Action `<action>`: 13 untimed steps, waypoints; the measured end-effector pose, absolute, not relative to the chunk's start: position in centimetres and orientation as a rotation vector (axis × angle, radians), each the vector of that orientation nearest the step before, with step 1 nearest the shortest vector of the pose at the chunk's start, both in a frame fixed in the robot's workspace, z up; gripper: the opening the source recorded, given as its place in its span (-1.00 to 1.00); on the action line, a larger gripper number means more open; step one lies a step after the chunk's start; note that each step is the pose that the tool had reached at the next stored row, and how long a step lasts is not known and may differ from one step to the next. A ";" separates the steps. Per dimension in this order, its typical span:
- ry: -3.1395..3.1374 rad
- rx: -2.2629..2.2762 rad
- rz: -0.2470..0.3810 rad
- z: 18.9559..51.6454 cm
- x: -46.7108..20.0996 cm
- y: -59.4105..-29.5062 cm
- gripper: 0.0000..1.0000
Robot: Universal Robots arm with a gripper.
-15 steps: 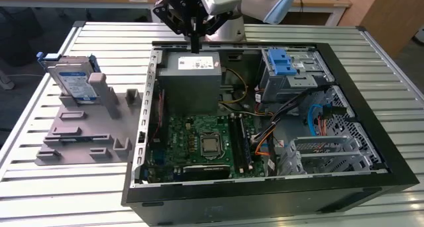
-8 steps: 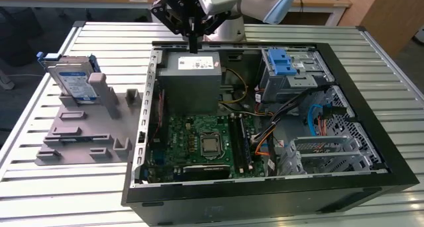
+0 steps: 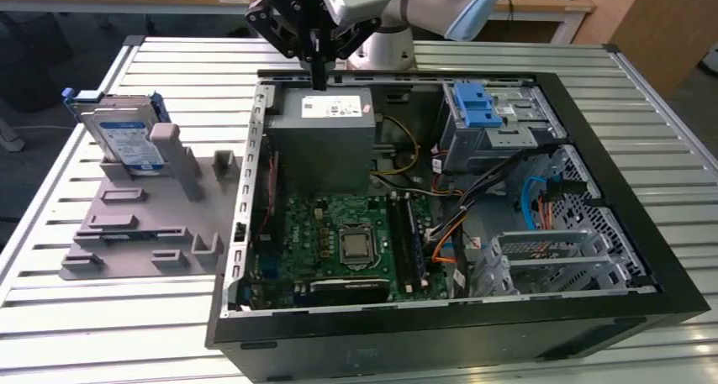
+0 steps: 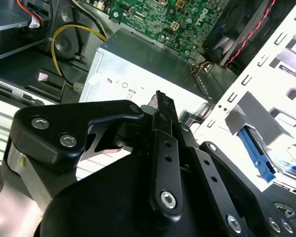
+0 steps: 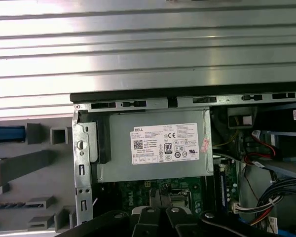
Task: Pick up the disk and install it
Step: 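Reach for the disk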
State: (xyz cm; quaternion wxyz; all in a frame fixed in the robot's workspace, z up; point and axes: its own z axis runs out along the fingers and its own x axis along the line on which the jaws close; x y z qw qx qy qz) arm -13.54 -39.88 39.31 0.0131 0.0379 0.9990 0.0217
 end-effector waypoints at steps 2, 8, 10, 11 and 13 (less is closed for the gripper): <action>3.112 0.118 0.068 39.3 -13.7 -39.9 -0.79; 3.113 0.118 0.068 39.3 -14.3 -39.9 -0.79; 3.113 0.118 0.068 39.3 -14.5 -39.9 -0.79; 3.113 0.118 0.068 39.3 -14.6 -39.9 -0.79; 3.113 0.118 0.068 39.3 -14.8 -39.9 -0.79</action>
